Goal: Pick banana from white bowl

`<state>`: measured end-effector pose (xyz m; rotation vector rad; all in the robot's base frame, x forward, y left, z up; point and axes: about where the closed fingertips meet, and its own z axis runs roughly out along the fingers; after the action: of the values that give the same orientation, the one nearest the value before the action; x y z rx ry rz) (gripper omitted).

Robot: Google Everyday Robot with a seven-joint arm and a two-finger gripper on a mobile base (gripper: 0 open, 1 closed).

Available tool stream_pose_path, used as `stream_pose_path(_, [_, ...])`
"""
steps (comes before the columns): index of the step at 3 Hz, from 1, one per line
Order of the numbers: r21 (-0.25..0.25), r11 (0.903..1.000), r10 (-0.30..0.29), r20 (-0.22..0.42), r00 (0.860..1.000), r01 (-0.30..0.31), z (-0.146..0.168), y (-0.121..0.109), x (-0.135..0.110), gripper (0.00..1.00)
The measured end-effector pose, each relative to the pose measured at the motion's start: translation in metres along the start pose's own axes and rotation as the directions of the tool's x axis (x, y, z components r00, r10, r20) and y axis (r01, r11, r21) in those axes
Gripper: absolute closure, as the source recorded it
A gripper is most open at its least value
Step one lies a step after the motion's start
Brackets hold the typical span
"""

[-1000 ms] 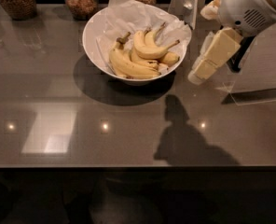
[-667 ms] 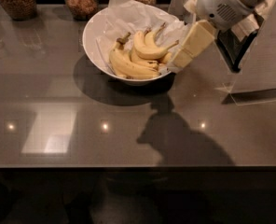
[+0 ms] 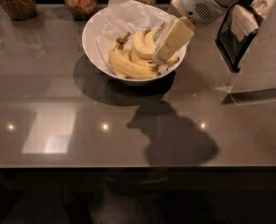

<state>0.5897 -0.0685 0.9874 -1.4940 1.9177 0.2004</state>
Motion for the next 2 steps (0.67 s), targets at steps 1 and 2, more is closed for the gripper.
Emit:
stream_pose_path(1, [0.031,0.9993,-0.019,0.001,1.0,0.019,0.008,-0.009,-0.001,0.0])
stream_pose_path(2, [0.049,0.9982,-0.035,0.014,0.999,0.034,0.023,-0.022,-0.004,0.0])
